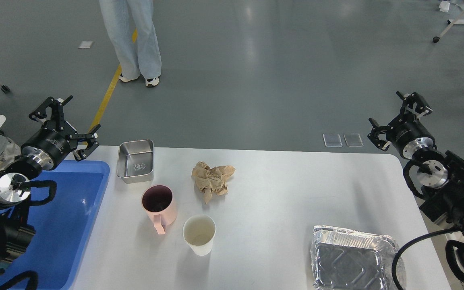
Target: Tidy desktop
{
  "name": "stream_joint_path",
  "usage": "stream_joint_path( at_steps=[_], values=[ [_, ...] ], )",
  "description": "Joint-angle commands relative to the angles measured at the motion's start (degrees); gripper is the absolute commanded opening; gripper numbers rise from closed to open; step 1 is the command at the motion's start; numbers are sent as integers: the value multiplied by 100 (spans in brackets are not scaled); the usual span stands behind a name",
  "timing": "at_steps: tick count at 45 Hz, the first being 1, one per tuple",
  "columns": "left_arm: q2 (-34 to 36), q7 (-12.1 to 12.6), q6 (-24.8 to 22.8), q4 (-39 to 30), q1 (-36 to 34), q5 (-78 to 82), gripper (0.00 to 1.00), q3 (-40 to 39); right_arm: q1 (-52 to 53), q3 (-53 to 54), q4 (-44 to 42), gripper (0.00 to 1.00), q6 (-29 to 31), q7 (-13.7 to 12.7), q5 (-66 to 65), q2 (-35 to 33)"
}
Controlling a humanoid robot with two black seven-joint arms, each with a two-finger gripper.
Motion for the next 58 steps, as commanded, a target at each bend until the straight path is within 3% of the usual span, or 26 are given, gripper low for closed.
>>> stream_joint_path(
  at_steps=[1,8,15,19,24,26,30,37,41,46,58],
  values=[
    [640,66,433,-440,171,584,95,825,0,0,9,100,21,-3,0,-19],
    [1335,75,478,-1029,628,549,97,1143,-17,0,17,100,39,-3,0,-19],
    [1581,-57,-480,-1196,864,505,97,958,-35,0,26,100,48,6,0,-1],
    [1757,-241,-138,-1504,1120,829,96,958,-35,0,26,100,48,14,0,-1],
    [1942,-847,424,-2040,1620,2023,93,976,-44,9,26,100,65,14,0,-10],
    [1968,-962,644,-2268,1857,2585,93,993,-44,0,26,100,65,23,0,-10],
    [2021,-1024,856,-2620,2236,3667,92,993,-70,0,26,100,74,32,0,-10],
    [2442,-1077,742,-3393,2921,4495,92,1090,-123,0,26,100,83,41,0,-10],
    [2969,-1060,330,-3929,3255,4548,92,1116,-167,0,26,100,92,32,0,-10],
    [3453,-1033,-365,-4036,3317,4540,91,941,-211,0,26,100,100,32,0,-19],
    [3937,-1051,-2096,-4194,3318,4408,91,-693,-219,0,35,100,144,32,0,16]
  ],
)
